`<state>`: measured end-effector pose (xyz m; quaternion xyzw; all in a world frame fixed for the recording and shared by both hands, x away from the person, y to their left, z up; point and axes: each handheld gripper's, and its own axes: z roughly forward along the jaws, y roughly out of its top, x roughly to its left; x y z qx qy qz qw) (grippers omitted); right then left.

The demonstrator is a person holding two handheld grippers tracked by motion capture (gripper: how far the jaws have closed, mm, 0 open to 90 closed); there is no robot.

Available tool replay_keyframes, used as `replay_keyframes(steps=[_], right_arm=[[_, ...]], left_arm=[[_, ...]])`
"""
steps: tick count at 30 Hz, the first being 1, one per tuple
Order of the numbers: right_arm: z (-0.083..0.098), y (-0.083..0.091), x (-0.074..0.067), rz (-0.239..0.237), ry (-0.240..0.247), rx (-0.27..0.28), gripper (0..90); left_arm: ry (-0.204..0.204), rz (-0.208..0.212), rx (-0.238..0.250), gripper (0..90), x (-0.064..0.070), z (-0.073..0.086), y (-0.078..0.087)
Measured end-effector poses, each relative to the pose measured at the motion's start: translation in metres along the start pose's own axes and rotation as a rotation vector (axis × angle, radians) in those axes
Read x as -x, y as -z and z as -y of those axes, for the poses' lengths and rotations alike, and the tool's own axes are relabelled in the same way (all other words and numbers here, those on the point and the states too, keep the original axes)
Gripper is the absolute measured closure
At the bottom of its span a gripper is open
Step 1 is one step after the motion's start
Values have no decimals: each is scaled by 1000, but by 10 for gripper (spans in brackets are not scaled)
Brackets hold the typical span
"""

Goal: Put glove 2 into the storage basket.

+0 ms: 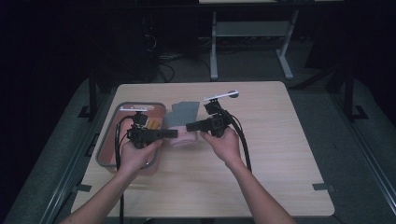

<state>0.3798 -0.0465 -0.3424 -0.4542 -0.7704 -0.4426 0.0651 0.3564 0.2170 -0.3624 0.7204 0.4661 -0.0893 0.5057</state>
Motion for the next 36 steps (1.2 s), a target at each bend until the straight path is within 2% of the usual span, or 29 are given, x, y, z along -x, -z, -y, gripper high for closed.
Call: replay_keyframes(steps=[8, 16, 25, 36], right_arm=[[-3, -12, -7, 0, 11, -9, 688], [-11, -18, -16, -15, 21, -7, 688], [-16, -28, -23, -25, 25, -5, 688], [-21, -38, -33, -35, 24, -4, 688]], left_arm=[[15, -12, 8, 614, -7, 3, 9], [10, -27, 25, 613, -10, 1, 22], [3, -45, 18, 613, -15, -1, 34], [5, -43, 22, 613, -23, -3, 49]])
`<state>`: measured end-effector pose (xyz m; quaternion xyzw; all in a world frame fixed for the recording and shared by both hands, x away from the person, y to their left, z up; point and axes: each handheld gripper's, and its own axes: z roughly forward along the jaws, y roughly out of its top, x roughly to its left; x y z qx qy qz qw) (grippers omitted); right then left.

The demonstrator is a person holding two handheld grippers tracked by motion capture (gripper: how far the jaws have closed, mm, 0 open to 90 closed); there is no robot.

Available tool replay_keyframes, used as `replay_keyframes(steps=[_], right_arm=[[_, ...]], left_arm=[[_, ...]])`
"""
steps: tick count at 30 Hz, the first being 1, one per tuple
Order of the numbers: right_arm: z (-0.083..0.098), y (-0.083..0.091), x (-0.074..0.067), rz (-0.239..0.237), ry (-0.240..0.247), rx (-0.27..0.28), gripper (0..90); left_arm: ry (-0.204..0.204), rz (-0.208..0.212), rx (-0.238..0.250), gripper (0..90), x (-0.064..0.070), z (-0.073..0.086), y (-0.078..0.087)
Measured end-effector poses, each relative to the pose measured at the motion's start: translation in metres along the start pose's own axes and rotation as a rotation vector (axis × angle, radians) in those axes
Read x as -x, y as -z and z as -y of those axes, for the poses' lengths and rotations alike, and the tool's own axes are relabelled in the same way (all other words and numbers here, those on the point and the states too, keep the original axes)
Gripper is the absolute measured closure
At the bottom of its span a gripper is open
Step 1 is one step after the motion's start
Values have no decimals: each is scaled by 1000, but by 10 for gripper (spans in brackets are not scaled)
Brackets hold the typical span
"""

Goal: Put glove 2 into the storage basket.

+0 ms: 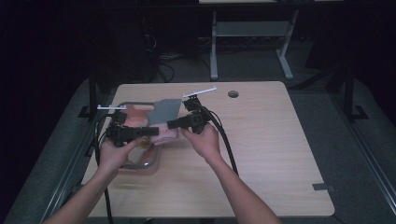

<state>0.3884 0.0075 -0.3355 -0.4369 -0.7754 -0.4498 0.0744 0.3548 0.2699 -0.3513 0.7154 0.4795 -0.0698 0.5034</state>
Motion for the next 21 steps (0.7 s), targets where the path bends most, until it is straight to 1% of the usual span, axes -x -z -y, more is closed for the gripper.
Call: replay_keyframes(steps=[5, 9, 10, 12, 21], right_arm=[[-5, -6, -7, 0, 11, -2, 688], [-9, -12, -13, -1, 11, 3, 688], [-10, -14, -14, -2, 12, -3, 688], [-12, -17, -15, -6, 9, -5, 688], [-19, -34, -25, -17, 25, -11, 688]], left_arm=[[0, -4, 9, 613, -4, -1, 8], [7, -11, 11, 612, -10, -1, 14], [5, -13, 12, 612, -11, -1, 15], [11, -18, 14, 612, -13, 0, 19], [27, -37, 23, 613, -24, 1, 33]])
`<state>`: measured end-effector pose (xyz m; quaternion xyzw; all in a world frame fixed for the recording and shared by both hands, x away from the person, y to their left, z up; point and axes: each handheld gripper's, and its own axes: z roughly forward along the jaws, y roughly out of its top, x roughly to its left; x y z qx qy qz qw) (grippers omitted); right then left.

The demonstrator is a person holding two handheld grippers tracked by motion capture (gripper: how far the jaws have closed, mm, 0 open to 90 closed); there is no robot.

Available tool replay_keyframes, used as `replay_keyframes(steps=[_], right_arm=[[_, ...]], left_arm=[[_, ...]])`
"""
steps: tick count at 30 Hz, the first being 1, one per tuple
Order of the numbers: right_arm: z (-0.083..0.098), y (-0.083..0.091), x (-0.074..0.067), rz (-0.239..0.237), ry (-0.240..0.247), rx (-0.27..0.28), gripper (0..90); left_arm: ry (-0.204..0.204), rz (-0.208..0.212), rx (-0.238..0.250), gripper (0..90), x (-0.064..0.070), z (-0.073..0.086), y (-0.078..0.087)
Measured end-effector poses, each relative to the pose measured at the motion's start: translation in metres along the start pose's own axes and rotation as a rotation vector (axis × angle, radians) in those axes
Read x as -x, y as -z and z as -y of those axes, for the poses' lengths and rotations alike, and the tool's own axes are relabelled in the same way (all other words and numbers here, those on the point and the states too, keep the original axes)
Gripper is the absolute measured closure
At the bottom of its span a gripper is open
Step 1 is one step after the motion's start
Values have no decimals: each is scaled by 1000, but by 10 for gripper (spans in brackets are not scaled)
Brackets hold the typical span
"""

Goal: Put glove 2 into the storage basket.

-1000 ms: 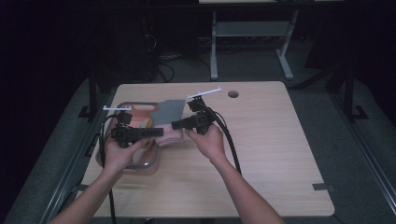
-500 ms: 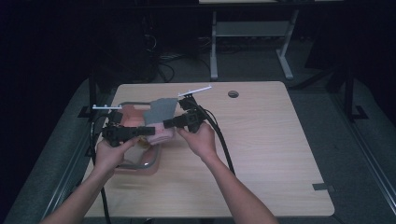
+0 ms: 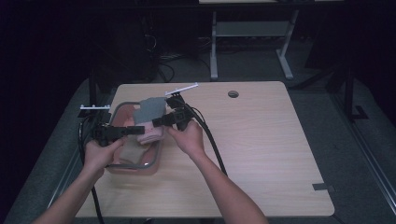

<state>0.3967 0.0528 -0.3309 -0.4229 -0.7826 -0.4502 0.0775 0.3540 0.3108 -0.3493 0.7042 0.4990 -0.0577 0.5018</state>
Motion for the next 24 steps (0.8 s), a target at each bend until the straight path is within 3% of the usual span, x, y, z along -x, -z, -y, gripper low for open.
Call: replay_keyframes(steps=[11, 24], right_arm=[[-4, -20, -8, -2, -10, -10, 688], [-3, -47, -13, -33, -19, -11, 687]], left_arm=[[29, -6, 5, 614, -17, 2, 11], [49, -31, -22, 614, -37, 7, 25]])
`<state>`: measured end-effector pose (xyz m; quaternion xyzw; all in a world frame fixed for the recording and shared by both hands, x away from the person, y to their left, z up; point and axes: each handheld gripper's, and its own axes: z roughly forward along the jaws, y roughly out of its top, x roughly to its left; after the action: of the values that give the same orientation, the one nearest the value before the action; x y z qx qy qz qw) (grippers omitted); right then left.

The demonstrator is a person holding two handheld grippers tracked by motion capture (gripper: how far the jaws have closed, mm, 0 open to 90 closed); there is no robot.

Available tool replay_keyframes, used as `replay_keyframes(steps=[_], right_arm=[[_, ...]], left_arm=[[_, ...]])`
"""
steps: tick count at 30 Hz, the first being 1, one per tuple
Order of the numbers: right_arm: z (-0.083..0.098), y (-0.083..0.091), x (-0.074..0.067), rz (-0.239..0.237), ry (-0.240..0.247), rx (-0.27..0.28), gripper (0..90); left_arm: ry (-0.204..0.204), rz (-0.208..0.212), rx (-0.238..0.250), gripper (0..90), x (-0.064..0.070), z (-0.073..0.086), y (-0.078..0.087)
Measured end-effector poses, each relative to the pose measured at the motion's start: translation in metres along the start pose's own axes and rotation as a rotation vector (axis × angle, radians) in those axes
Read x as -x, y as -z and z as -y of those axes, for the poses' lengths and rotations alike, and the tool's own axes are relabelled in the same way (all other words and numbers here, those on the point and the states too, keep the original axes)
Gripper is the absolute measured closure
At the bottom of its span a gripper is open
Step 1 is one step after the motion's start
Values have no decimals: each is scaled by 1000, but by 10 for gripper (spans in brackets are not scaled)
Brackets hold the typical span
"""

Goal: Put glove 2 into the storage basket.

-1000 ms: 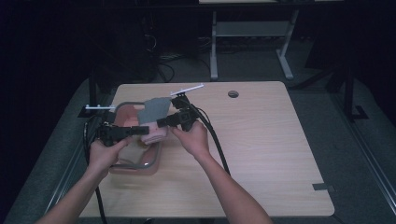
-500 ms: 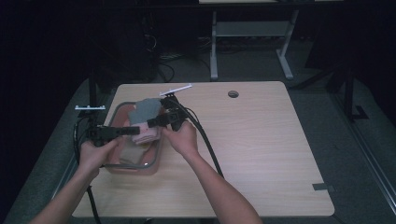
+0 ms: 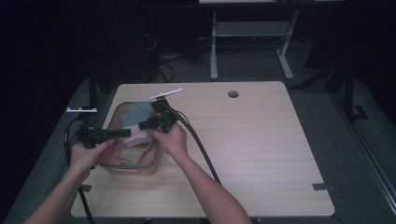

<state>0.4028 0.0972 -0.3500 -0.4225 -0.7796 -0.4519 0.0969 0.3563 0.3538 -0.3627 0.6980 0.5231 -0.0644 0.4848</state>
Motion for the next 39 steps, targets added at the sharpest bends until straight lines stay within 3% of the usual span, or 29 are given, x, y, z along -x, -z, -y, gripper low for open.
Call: replay_keyframes(steps=[9, 14, 17, 23, 33, 39], right_arm=[[4, -14, 0, -2, -3, -8, 687], [8, -24, 2, -8, -12, -14, 685], [13, -31, 5, -9, -21, -23, 685], [19, -42, 8, 8, -30, -40, 685], [25, -56, 6, 51, -10, -97, 665], [23, -54, 6, 71, 6, -113, 616]], left_arm=[[16, -24, -31, 612, -9, 3, 2], [6, -54, -68, 613, -16, 6, 1], [23, -66, -88, 613, -20, 8, -1], [-18, -121, -128, 615, -23, 10, -6], [-42, -211, -201, 598, -25, 16, -17], [-57, -230, -213, 561, -25, 16, -18]])
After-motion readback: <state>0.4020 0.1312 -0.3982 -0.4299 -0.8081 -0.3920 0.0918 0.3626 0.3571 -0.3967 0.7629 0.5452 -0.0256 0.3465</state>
